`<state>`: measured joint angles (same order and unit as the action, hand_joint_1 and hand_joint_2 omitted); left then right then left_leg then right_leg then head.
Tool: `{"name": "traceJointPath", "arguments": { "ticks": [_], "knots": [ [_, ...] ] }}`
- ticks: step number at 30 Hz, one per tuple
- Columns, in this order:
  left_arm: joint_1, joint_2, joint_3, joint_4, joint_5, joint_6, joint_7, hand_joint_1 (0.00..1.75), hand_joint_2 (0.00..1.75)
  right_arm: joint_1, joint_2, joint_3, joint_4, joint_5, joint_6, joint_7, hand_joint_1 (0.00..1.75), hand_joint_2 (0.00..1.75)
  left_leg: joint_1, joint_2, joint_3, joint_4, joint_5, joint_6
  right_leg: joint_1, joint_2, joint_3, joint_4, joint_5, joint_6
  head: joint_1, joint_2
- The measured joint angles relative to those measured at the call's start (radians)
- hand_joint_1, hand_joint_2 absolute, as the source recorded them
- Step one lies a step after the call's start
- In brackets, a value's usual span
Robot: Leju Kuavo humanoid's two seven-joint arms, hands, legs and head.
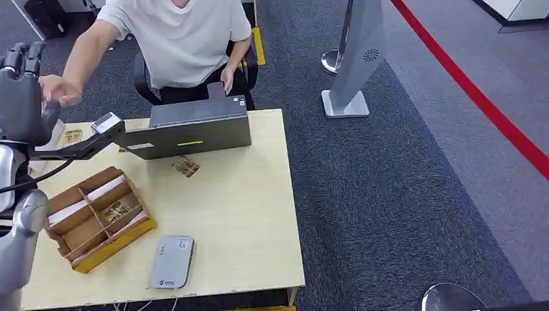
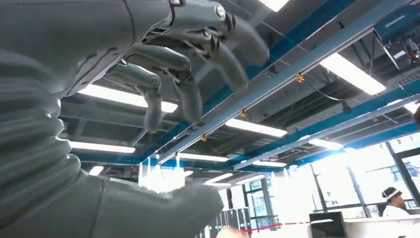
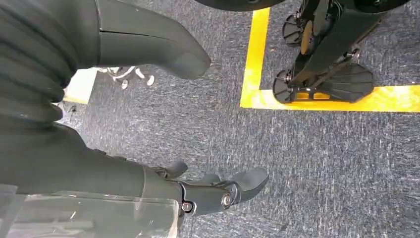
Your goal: Pass the card to the sensor for recognition and then transmit it.
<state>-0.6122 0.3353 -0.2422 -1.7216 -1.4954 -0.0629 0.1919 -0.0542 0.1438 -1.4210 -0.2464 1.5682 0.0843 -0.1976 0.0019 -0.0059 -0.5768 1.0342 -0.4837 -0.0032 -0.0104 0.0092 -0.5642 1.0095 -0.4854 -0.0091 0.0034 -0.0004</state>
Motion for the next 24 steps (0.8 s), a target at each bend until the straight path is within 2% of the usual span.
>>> {"name": "traceJointPath", "arguments": {
  "ticks": [9, 13, 17, 19, 22, 24],
  "knots": [
    [0.0, 0.002, 0.0, 0.005, 0.001, 0.0, 0.003, 0.0, 1.75, 0.0, -0.003, 0.002, 0.003, 0.0, 0.0, 0.0, 0.0, 1.75, 0.0, 0.0, 0.0, 0.0, 0.0, 0.0, 0.0, 0.0, 0.0, 0.0, 0.0, 0.0, 0.0, 0.0],
    [0.014, 0.023, 0.002, 0.013, 0.0, 0.006, 0.016, 0.0, 1.75, 0.001, -0.003, 0.003, 0.003, 0.0, 0.0, 0.001, 0.0, 1.75, 0.0, 0.0, -0.001, 0.0, 0.0, 0.0, 0.0, 0.001, 0.0, 0.0, 0.0, 0.0, 0.0, 0.0],
    [0.064, 0.089, 0.044, 0.041, -0.003, 0.021, 0.041, 0.0, 1.75, 0.003, -0.005, 0.003, 0.003, -0.002, 0.001, 0.008, 0.0, 1.75, 0.0, 0.002, 0.0, -0.001, 0.0, 0.0, 0.0, 0.003, 0.0, 0.001, 0.0, 0.0, 0.0, 0.0],
    [0.105, 0.136, 0.097, 0.077, -0.005, 0.039, 0.057, 0.0, 1.75, 0.005, -0.005, 0.003, 0.003, -0.003, 0.002, 0.014, 0.0, 1.75, 0.0, 0.005, 0.0, -0.001, 0.0, 0.0, 0.0, 0.006, -0.001, 0.001, 0.0, 0.0, 0.0, 0.0],
    [0.182, 0.221, 0.207, 0.152, -0.003, 0.106, 0.056, 0.0, 1.75, 0.01, -0.007, 0.003, 0.003, -0.006, 0.002, 0.014, 0.0, 1.75, 0.001, 0.008, 0.001, -0.002, -0.001, -0.001, 0.0, 0.01, -0.002, 0.002, -0.001, -0.001, 0.0, 0.0],
    [0.251, 0.274, 0.307, 0.21, -0.003, 0.139, 0.054, 0.0, 1.75, 0.014, -0.009, 0.003, 0.003, -0.006, 0.005, 0.014, 0.0, 1.75, 0.001, 0.011, 0.001, -0.003, -0.002, -0.003, 0.001, 0.013, -0.003, 0.002, -0.001, -0.002, 0.0, 0.0]
  ]
}}
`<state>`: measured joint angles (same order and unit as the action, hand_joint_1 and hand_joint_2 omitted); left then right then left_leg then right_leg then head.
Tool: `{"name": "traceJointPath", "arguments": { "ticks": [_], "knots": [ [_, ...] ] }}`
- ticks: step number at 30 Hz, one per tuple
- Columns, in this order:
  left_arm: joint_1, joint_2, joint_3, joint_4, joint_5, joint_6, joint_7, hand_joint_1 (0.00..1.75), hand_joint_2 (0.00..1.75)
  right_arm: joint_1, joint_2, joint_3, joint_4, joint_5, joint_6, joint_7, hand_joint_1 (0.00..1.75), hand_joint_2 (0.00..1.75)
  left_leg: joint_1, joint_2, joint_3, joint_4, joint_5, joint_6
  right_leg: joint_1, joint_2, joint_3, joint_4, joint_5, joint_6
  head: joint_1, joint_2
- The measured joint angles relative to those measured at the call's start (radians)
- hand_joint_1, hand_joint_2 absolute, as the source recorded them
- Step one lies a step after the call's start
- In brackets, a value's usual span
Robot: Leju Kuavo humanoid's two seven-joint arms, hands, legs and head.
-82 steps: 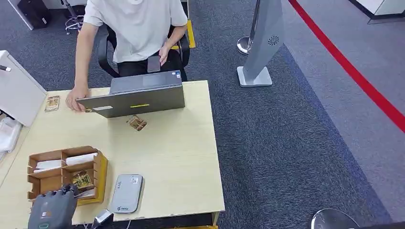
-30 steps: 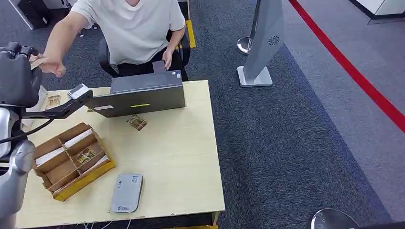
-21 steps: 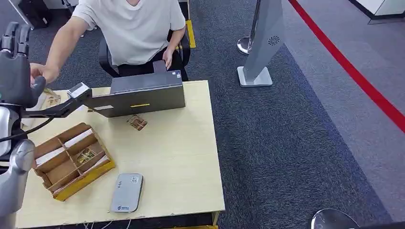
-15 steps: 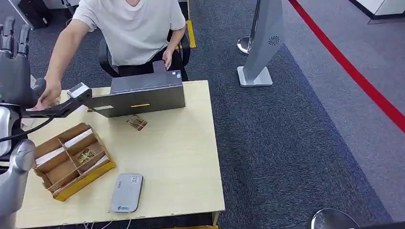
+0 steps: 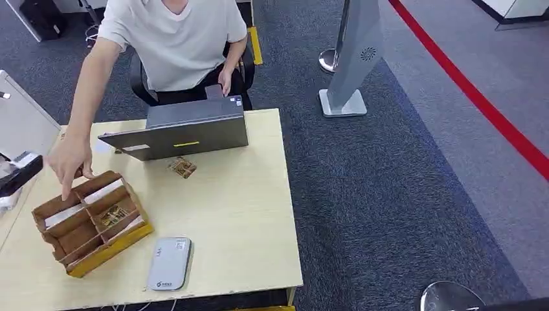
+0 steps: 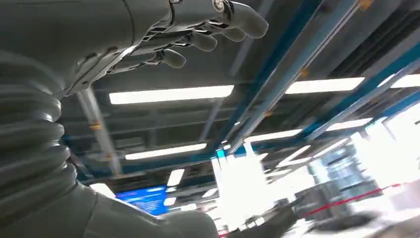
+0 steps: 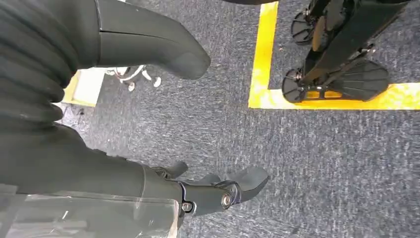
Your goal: Pass the card to the sensor for recognition and then transmit it.
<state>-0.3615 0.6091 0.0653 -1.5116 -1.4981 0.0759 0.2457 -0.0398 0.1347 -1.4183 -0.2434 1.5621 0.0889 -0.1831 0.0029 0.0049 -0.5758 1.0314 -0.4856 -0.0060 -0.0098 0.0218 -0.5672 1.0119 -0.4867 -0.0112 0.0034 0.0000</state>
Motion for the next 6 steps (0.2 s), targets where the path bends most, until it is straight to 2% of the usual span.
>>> {"name": "traceJointPath", "arguments": {
  "ticks": [4, 6],
  "knots": [
    [0.165, 0.082, 0.218, 0.098, 0.006, 0.037, -0.005, 0.0, 1.75, 0.007, -0.006, 0.0, 0.0, 0.006, 0.008, -0.007, 0.0, 1.75, 0.001, 0.003, 0.0, -0.001, -0.002, -0.002, 0.0, 0.004, -0.001, 0.001, -0.001, -0.002, 0.0, 0.0],
    [0.245, 0.107, 0.354, 0.149, 0.006, 0.052, -0.03, 0.0, 1.75, 0.01, -0.011, 0.0, 0.0, 0.006, 0.008, -0.016, 0.0, 1.75, 0.001, 0.004, -0.001, -0.001, -0.003, -0.003, 0.0, 0.005, -0.001, 0.0, -0.002, -0.002, 0.0, 0.0]
  ]
}}
